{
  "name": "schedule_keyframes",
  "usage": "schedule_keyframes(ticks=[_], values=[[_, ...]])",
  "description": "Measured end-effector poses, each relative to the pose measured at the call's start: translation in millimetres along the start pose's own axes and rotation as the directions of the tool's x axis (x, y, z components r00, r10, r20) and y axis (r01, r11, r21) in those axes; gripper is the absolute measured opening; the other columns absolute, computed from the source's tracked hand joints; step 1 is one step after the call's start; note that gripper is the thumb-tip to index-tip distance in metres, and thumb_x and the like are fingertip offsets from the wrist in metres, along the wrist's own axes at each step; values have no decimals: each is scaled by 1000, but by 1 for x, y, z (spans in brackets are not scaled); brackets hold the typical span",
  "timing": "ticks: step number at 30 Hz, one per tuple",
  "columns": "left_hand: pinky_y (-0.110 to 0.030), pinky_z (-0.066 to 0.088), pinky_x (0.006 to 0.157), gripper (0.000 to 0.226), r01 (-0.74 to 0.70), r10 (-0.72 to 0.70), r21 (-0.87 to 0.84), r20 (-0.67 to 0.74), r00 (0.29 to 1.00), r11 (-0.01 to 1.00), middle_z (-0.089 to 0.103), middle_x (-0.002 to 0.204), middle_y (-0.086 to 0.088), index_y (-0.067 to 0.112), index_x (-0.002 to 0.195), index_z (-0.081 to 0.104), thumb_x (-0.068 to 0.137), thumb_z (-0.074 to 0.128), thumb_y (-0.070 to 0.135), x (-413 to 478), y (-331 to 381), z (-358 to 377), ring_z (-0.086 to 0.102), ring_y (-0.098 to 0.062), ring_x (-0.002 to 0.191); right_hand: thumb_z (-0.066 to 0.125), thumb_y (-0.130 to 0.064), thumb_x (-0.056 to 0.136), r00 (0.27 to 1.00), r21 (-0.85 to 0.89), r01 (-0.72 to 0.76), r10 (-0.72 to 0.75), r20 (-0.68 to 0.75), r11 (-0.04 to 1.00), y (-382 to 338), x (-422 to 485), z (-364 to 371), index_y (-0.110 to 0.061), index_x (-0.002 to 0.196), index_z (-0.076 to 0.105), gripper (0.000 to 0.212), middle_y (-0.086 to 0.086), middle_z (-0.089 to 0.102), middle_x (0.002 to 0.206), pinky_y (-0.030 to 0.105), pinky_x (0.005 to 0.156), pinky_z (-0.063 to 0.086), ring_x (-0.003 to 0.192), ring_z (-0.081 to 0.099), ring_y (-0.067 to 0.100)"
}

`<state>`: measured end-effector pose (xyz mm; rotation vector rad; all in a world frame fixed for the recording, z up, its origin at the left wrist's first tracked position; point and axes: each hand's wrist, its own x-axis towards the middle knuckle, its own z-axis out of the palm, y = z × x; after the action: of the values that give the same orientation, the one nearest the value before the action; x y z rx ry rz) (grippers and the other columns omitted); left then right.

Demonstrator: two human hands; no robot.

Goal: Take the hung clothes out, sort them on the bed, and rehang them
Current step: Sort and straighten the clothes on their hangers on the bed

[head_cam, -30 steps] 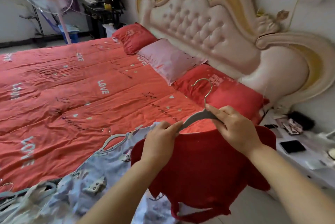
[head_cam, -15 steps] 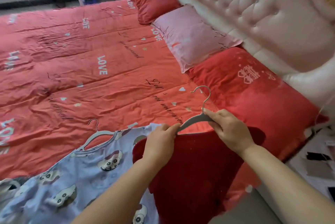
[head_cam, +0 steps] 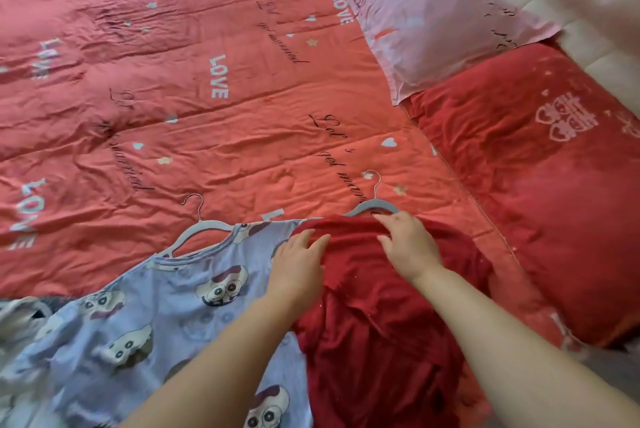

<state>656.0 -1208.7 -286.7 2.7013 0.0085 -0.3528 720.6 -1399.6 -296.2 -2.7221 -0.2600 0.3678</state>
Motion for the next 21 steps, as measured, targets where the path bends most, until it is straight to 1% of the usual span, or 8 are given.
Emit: schedule_keyframes(ticks=[4,7,10,12,14,15,18,21], values=[[-30,27,108,56,40,-39,-19,31,999,999,39,143,-2,23,140,41,86,54,15,-20,-10,3,36,-22,131,55,-23,91,992,27,-8,4,126,1000,-11,-36,35,-21,132,52,40,6,53,125,35,102,36,117,47,26],[-30,29,103,53,81,-80,-23,22,997,996,41,140,-3,22,139,43,87,53,14,-34,-18,-7,38,-23,130,53,-25,92,983,24,11,-16,181,1000,-24,-56,47,-22,131,52,39,3,53,125,33,101,37,116,47,24],[-29,28,101,53,112,-113,37,20,993,993,37,143,1,27,141,37,90,50,19,-48,-29,-18,37,-20,130,56,-23,90,981,38,55,-61,183,998,-48,-67,49,-19,127,56,38,6,56,121,37,97,40,113,50,29],[-31,30,99,51,137,-137,28,17,990,990,42,139,-2,25,138,42,89,52,17,-60,-39,-27,40,-23,126,58,-22,89,981,50,87,-94,169,995,-67,-72,49,-17,125,58,36,7,57,118,39,94,42,110,52,31],[-37,34,94,48,159,-159,-18,-7,987,987,50,130,-8,20,133,50,86,56,10,-74,-50,-36,47,-29,120,58,-22,90,977,52,118,-125,172,992,-90,-76,49,-18,126,58,36,5,57,118,38,94,41,110,51,29],[-38,35,93,48,170,-171,-25,-15,985,985,51,129,-8,19,132,52,85,57,9,-82,-58,-41,47,-30,120,57,-23,90,974,52,135,-142,175,990,-102,-79,49,-18,126,57,36,5,56,119,37,95,41,111,51,28],[-31,31,99,50,199,-199,-3,-23,980,980,43,139,1,25,136,45,88,55,15,-110,-86,-57,41,-21,126,56,-22,90,963,49,199,-204,178,979,-141,-86,57,-17,125,58,35,4,56,120,38,95,41,111,51,28],[-29,27,101,51,251,-251,4,-55,966,968,39,142,1,26,138,40,90,52,17,-140,-122,-75,37,-21,128,52,-24,92,947,18,245,-243,212,969,-187,-97,67,-21,128,53,36,0,53,124,34,96,39,112,48,23]])
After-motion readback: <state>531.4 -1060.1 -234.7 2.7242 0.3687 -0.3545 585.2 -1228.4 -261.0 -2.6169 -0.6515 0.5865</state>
